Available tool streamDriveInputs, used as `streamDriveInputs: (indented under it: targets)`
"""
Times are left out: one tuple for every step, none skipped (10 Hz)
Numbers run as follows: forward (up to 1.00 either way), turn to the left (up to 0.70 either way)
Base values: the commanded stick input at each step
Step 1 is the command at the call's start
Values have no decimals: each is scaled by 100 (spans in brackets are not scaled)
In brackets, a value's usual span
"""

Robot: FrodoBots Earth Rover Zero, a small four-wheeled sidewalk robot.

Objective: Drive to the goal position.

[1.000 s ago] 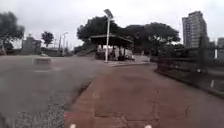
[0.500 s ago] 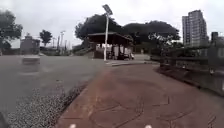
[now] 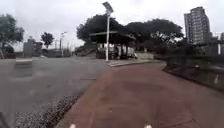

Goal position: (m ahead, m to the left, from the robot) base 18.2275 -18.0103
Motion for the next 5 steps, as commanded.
streamDriveInputs:
  targets:
    - [100, 0]
    - [100, 0]
    - [100, -35]
    - [100, -40]
    - [100, -40]
